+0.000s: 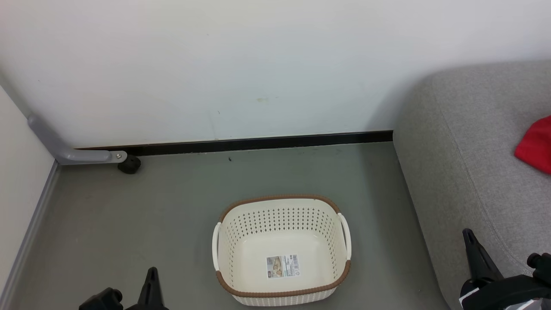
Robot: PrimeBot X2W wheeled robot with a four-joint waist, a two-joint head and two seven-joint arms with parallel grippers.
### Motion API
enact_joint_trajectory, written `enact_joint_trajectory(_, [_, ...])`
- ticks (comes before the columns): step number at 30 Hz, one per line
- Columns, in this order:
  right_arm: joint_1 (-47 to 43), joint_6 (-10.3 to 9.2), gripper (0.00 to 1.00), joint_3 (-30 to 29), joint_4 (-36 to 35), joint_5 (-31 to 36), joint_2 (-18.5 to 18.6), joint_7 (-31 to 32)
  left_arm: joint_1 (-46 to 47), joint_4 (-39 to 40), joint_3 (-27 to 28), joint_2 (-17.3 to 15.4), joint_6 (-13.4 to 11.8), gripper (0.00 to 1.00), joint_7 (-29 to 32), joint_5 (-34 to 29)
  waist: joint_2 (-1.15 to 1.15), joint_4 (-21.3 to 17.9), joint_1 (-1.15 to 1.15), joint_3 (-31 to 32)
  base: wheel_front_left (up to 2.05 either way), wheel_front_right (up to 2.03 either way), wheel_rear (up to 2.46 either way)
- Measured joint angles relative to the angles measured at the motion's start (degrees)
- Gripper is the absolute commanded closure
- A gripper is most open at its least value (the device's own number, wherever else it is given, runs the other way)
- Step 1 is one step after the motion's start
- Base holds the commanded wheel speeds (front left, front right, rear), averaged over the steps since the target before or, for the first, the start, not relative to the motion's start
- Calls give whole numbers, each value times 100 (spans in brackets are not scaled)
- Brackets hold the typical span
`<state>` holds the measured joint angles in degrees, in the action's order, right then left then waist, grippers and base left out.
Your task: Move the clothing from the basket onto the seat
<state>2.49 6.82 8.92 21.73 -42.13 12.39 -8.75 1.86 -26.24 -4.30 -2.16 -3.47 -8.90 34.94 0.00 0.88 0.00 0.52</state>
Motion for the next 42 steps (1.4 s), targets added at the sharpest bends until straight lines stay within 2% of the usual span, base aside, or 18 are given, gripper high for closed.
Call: enact_joint_trajectory(42, [114, 0, 100, -938, -234, -2751, -549, 866, 122, 499, 505, -1, 568, 100, 842, 3097, 0, -49, 0, -35, 0, 0, 0])
